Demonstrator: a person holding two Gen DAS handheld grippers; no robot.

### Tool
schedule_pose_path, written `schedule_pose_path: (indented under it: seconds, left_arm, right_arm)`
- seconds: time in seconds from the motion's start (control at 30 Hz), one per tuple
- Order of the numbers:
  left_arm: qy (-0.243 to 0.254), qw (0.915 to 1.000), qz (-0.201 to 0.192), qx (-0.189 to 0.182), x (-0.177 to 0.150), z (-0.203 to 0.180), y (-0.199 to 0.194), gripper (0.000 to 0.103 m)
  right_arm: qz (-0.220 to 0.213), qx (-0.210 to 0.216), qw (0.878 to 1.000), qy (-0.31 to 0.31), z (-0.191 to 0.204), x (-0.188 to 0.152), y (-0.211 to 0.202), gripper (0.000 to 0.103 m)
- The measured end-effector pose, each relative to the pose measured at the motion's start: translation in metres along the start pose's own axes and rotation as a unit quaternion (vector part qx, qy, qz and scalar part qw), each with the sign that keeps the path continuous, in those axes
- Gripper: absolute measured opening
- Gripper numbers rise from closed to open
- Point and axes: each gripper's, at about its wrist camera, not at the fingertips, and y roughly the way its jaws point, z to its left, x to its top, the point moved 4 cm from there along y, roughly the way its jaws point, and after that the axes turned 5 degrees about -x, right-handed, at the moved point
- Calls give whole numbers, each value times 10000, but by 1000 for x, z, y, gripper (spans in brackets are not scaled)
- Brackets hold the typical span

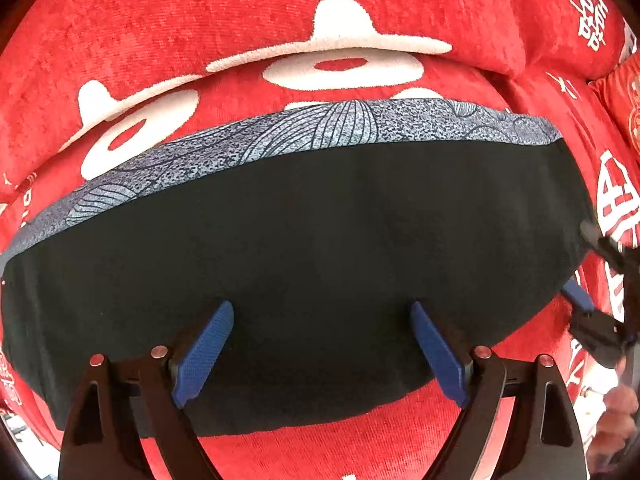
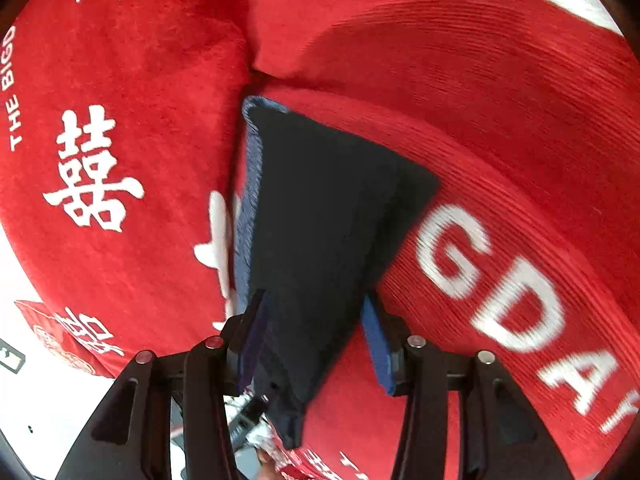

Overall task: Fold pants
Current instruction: 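Grasp the end of the folded black trousers with the right tool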

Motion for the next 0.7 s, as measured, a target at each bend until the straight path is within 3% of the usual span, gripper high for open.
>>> schedule_pose_path:
  seconds: [0.1,0.13,0.17,0.2,0.23,0.37,0.43,0.5,0.6,0.7]
  left_arm:
    - [9,10000,86,-25,1,0,-2,90]
    - [-12,10000,93,-35,3,0,-5,83]
    - [-44,10000,29,5,6,0,-10,78]
    - [-60,10000,-51,47,14,-2,-13,72]
    - [-96,9997,-216,117,22,-3,-19,72]
    - [-268,9956,-829,359,58,-5,-30,72]
    - [-358,9961,-717,372,69,-8,-14,72]
    - [-249,9984,-334,392,63,-15,13,73]
    - [111,9950,-723,683,56,-29,13,74]
    - [6,9972,-638,400,56,-22,14,74]
  right_arm:
    - [-47,283,9993,234,2,4,3,56]
    - [-39,366,9988,315,3,6,4,52]
    - [-12,501,9979,409,4,8,6,47]
    - [13,554,9976,423,6,9,6,26]
    - [26,650,9971,398,8,9,4,19]
    - [88,796,9963,-312,40,1,-10,17]
    - [109,802,9949,-598,54,-4,-15,17]
    - [112,723,9929,-937,70,-10,-18,17]
    - [102,565,9884,-1405,96,-18,-16,16]
    - [85,325,9809,-1918,116,-27,-14,16]
